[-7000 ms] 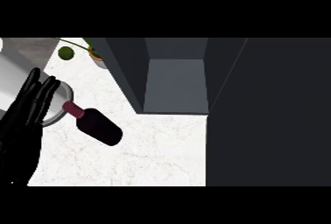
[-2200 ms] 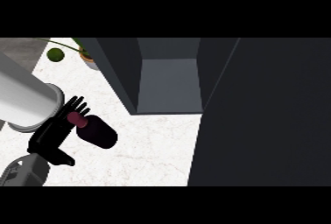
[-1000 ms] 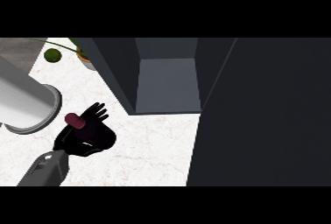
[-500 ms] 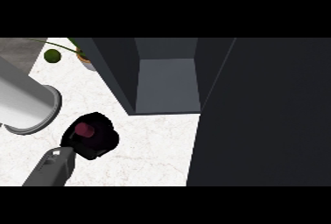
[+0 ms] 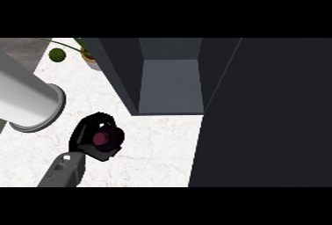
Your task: Pick up the wine, place it into the cabinet and close the cabinet
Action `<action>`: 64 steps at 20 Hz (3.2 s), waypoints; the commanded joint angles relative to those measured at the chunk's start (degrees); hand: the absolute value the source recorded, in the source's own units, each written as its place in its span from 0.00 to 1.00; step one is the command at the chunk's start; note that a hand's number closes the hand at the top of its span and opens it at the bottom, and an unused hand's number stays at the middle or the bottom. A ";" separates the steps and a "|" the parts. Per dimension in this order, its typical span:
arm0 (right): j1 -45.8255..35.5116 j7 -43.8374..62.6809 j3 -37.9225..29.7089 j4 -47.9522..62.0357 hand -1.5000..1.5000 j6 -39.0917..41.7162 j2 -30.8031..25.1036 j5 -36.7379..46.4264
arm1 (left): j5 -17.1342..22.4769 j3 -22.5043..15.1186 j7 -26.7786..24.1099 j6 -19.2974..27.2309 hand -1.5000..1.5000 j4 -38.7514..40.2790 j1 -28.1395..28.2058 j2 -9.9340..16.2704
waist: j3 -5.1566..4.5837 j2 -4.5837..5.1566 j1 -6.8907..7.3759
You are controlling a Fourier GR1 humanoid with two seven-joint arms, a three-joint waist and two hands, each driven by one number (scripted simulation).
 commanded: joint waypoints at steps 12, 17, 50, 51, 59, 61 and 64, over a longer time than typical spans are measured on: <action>0.81 4.12 -3.34 -3.76 0.00 0.11 -0.33 -5.80 | 5.24 -11.79 9.67 17.44 1.00 -33.48 10.18 -9.15 | 0.08 -0.21 0.81; 2.40 3.35 -5.52 -4.64 0.00 1.19 -0.77 -7.32 | 11.72 -22.01 21.81 28.20 1.00 -45.85 9.12 -9.18 | 0.10 -0.26 0.35; 4.36 -1.45 -7.20 -2.16 0.00 4.69 0.38 -8.34 | 9.39 -24.03 32.88 51.78 1.00 -25.71 -24.10 -9.18 | 0.05 0.33 -0.51; 2.94 -0.10 -6.61 -1.99 0.00 4.02 0.59 -8.83 | 10.70 -24.84 30.82 53.02 1.00 -25.67 -23.18 -9.18 | 0.03 0.31 -0.54; 5.84 -0.23 -7.56 -4.72 0.00 4.87 0.98 -9.57 | 11.81 -22.80 26.10 50.20 1.00 -20.28 -22.24 -9.19 | 0.04 0.24 -0.31; -0.87 2.11 -6.62 -0.94 0.00 2.93 -0.06 -7.90 | 14.99 -25.68 25.53 51.71 1.00 -19.70 -21.83 -9.19 | -0.01 0.22 -0.31; 3.08 -3.02 -6.65 0.31 0.00 5.16 1.88 -9.09 | 17.50 -24.62 22.00 50.85 1.00 -12.58 -25.13 -9.19 | 0.02 0.48 -0.76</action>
